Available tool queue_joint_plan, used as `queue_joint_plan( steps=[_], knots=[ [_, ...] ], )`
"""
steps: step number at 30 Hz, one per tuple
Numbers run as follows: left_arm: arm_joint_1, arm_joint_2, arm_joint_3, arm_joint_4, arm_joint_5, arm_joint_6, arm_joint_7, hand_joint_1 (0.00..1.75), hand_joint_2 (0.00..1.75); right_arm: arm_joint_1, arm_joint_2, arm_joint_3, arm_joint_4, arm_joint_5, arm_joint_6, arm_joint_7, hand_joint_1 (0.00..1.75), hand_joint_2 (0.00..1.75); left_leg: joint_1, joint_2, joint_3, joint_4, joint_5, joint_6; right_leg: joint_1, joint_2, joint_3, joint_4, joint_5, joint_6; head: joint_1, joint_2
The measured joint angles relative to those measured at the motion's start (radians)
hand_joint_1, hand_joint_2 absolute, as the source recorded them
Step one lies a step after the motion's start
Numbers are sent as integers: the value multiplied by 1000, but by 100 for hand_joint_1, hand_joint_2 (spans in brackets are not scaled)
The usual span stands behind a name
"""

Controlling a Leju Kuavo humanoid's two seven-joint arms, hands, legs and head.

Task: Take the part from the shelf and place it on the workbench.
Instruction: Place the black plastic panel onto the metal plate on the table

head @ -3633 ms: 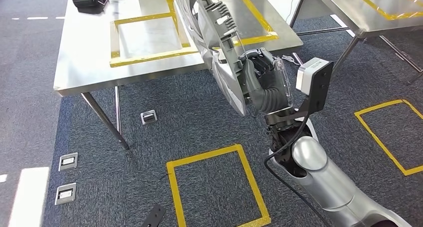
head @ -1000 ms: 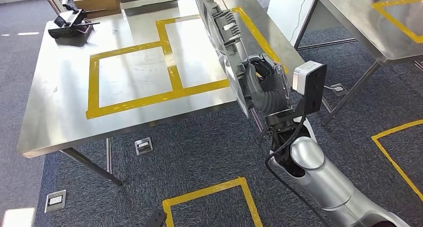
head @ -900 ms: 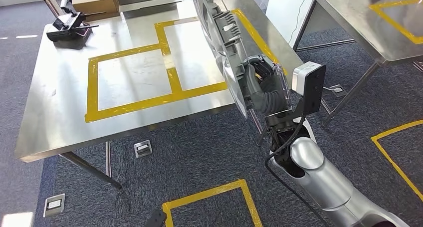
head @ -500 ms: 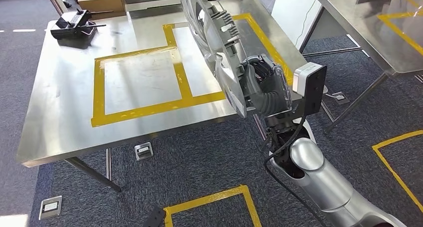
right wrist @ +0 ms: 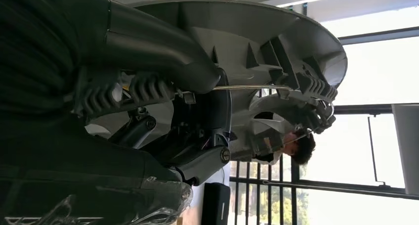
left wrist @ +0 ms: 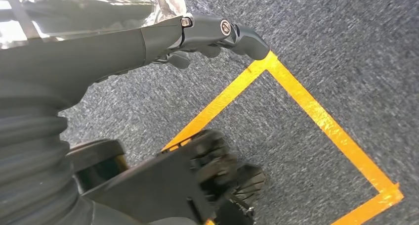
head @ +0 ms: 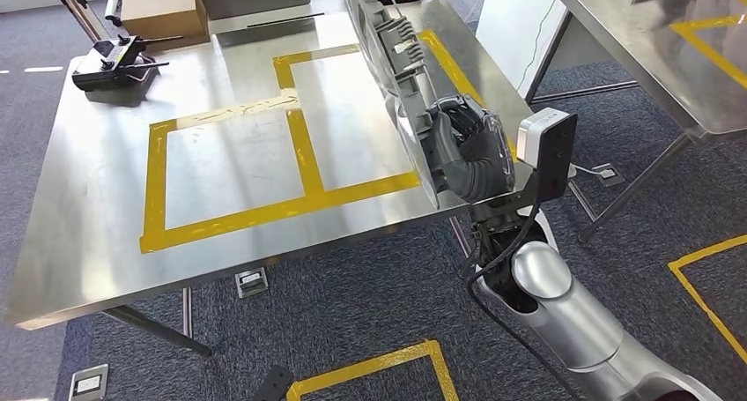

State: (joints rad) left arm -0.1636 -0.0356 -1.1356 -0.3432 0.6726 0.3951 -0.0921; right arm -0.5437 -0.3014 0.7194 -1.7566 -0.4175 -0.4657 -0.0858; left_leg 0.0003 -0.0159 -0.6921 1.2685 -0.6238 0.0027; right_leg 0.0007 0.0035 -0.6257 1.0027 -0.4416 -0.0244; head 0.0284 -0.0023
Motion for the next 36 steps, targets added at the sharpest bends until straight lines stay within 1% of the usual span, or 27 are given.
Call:
queue_joint_plan(
  steps=[1,2,3,4,5,6,7,8,9,11,12,16,18,21,23,25,36],
  knots=[
    [3,0,0,0,0,0,0,0,175,3,0,0,1,0,0,0,175,175,1,0,-26,25,3,-3,-1,1,6,2,-7,1,0,0],
    [5,0,0,0,0,0,0,0,175,4,0,0,1,0,-1,0,175,175,3,0,-33,11,29,-8,-2,3,14,4,-14,2,0,0],
    [5,0,0,0,0,0,0,0,175,4,0,0,1,0,-1,0,175,175,5,1,-22,-38,76,-14,-4,5,25,7,-23,5,0,0],
    [5,0,0,0,0,0,0,0,175,4,0,0,1,0,-1,0,175,175,6,0,-1,-98,124,-19,-7,5,37,10,-34,9,0,0],
    [3,0,0,0,0,0,0,0,175,3,1,1,2,0,-1,0,175,175,5,1,16,-152,155,-21,-9,5,48,13,-43,14,-1,0],
    [3,0,0,1,-1,0,0,0,175,2,1,1,2,0,-1,0,175,175,2,0,31,-196,172,-19,-10,6,55,17,-50,20,-4,0],
    [2,1,0,1,-1,0,-1,0,175,2,1,1,2,2,-1,1,175,175,-2,0,38,-215,172,-14,-10,5,58,19,-56,26,-6,0],
    [2,1,0,1,-1,0,-3,0,175,1,1,0,3,6,-2,1,175,175,-4,0,39,-225,167,-8,-9,6,59,22,-62,28,-7,0],
    [3,1,0,1,-2,0,-5,0,175,1,1,0,3,12,-4,2,175,175,-4,0,42,-231,169,-3,-8,5,58,25,-67,26,-6,0],
    [3,1,0,1,-3,0,-12,0,175,0,1,0,3,28,-8,7,175,175,-2,-1,40,-229,167,1,-7,4,60,26,-72,18,-2,0],
    [3,1,0,1,-4,0,-13,0,175,-1,1,0,3,34,-9,10,175,175,-3,-2,40,-229,166,2,-7,4,61,24,-70,17,0,0],
    [2,0,0,1,-4,-2,-15,0,175,-2,1,2,3,45,-10,17,175,175,-4,-2,40,-229,162,9,-6,3,65,14,-69,19,0,0],
    [2,0,0,1,-4,-5,-16,0,175,-2,1,2,3,47,-10,19,175,175,-4,-2,40,-229,161,10,-6,3,66,11,-69,24,0,0],
    [2,0,0,1,-3,-6,-16,0,175,-2,1,2,3,47,-11,19,175,175,-5,-2,40,-229,161,11,-7,3,67,7,-69,35,0,0],
    [2,0,0,1,-3,-6,-15,0,175,-1,1,1,3,47,-11,19,175,175,-5,-2,40,-229,161,11,-7,3,67,7,-69,39,0,0],
    [2,0,0,1,-2,-6,-16,0,175,-1,1,1,3,47,-12,21,175,175,-4,-2,41,-229,161,11,-7,3,67,7,-69,41,0,0],
    [3,0,0,1,8,-10,-16,0,175,0,1,1,3,51,-12,24,175,175,-2,-2,44,-235,164,8,-5,4,67,8,-69,40,-1,0]
  ],
)
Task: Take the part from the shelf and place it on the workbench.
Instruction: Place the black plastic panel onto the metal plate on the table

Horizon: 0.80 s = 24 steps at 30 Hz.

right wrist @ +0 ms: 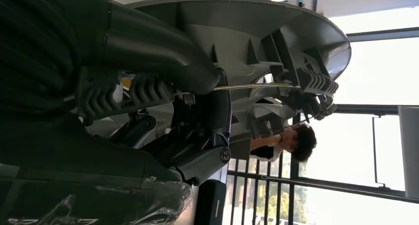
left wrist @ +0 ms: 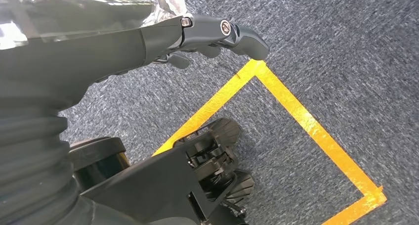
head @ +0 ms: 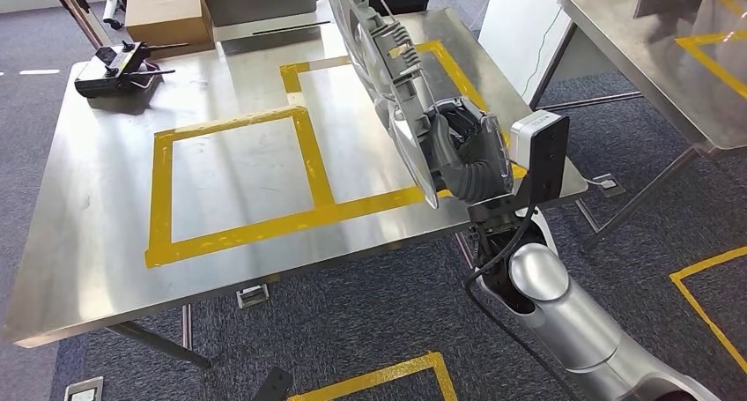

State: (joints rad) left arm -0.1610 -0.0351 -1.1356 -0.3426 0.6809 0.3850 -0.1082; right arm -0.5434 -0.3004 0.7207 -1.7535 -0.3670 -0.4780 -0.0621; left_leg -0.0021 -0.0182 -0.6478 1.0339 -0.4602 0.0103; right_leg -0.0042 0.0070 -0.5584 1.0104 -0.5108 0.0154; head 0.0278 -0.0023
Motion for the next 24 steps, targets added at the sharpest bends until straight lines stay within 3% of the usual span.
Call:
queue_joint_plan(
  steps=[16,24],
  knots=[
    [0,0,0,0,-7,1,0,0,175,-4,0,6,6,50,1,38,175,175,0,0,0,-1,0,0,0,0,0,0,0,0,0,0],
    [-2,-3,0,0,-26,2,-14,0,175,-65,0,51,40,332,-7,219,175,175,0,0,0,-1,0,0,0,0,0,0,0,0,0,0]
  ],
)
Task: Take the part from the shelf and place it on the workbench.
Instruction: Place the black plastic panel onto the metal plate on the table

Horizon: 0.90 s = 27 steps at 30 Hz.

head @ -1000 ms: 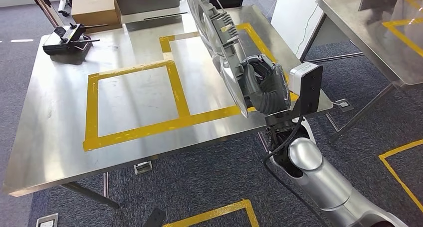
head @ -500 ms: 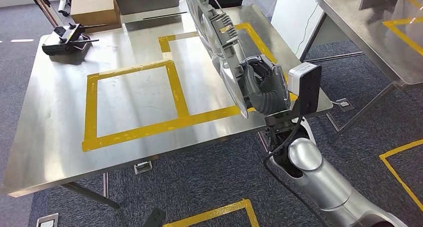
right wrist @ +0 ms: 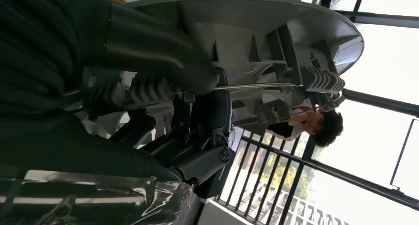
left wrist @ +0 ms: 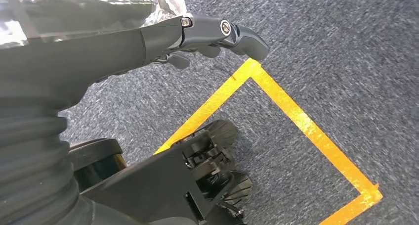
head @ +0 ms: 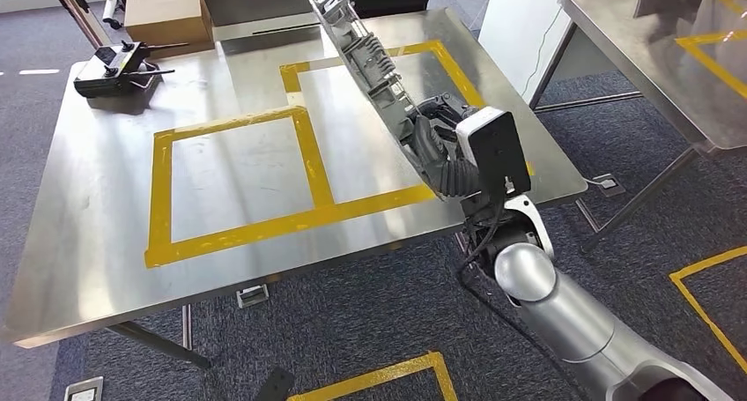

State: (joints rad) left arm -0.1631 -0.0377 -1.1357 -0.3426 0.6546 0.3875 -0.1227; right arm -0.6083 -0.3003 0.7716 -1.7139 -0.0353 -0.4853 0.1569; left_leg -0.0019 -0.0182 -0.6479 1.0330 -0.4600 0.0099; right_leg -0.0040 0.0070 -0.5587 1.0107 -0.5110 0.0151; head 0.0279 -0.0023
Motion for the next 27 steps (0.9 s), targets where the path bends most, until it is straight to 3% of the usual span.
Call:
queue_joint_plan(
  steps=[4,15,27],
  knots=[
    [-4,-6,0,0,-29,20,-24,0,175,-41,0,34,28,175,31,107,175,175,0,0,0,0,0,0,0,0,0,0,0,0,0,0],
    [0,-22,-5,0,-70,31,-110,0,175,-87,3,117,106,475,198,247,175,175,0,-1,-1,0,0,0,0,-1,0,0,0,0,0,0],
    [14,-42,-5,0,-46,-18,-154,0,175,-119,39,206,255,576,340,273,175,175,0,-1,-1,0,0,0,1,-1,0,0,0,0,0,0]
  ],
)
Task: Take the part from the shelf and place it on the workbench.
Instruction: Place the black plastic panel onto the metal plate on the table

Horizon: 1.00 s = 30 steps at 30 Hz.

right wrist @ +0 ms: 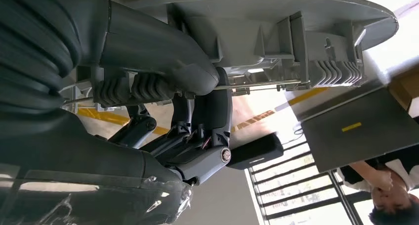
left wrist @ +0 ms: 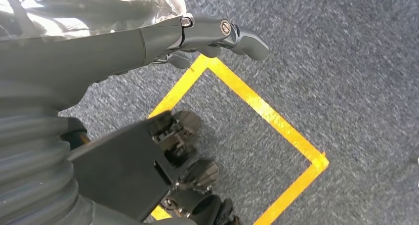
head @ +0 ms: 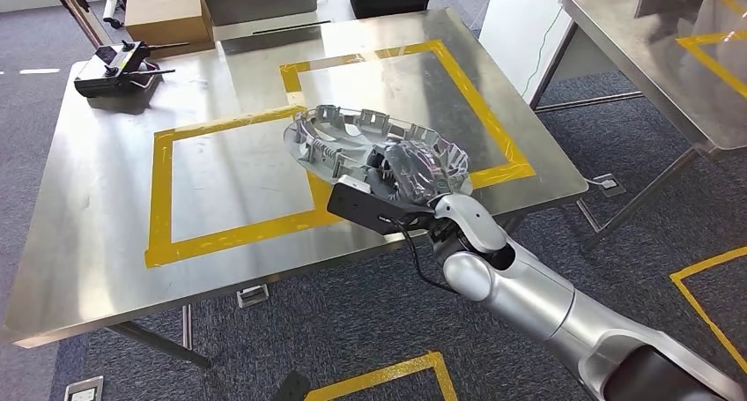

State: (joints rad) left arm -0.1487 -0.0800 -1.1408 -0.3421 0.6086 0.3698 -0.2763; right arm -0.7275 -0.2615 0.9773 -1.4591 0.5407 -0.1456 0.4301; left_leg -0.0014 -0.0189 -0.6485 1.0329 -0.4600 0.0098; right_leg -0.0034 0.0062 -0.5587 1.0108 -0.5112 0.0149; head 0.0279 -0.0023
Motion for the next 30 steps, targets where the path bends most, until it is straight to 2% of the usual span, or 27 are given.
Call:
queue_joint_plan(
  steps=[14,21,23,27,30],
  knots=[
    [35,-7,0,4,15,-24,-18,0,175,4,41,82,174,25,77,-8,175,175,0,0,0,0,0,0,0,0,0,0,0,-1,0,0],
    [45,-14,0,9,17,-27,-6,0,175,-2,70,105,282,28,97,14,175,175,0,0,0,0,0,0,0,0,0,0,0,-1,0,0],
    [48,-16,0,10,20,-27,-4,0,175,-10,84,110,320,57,80,39,175,175,0,0,0,0,0,0,0,0,0,0,0,-1,0,0],
    [57,-19,0,10,37,-24,-3,0,175,-30,115,110,393,133,-15,104,175,175,0,0,1,0,0,0,0,0,0,0,0,-1,0,0],
    [60,-21,0,12,51,-20,3,0,175,-46,135,105,446,149,-39,127,175,175,0,0,1,0,0,0,0,0,0,0,0,-1,0,0]
  ],
)
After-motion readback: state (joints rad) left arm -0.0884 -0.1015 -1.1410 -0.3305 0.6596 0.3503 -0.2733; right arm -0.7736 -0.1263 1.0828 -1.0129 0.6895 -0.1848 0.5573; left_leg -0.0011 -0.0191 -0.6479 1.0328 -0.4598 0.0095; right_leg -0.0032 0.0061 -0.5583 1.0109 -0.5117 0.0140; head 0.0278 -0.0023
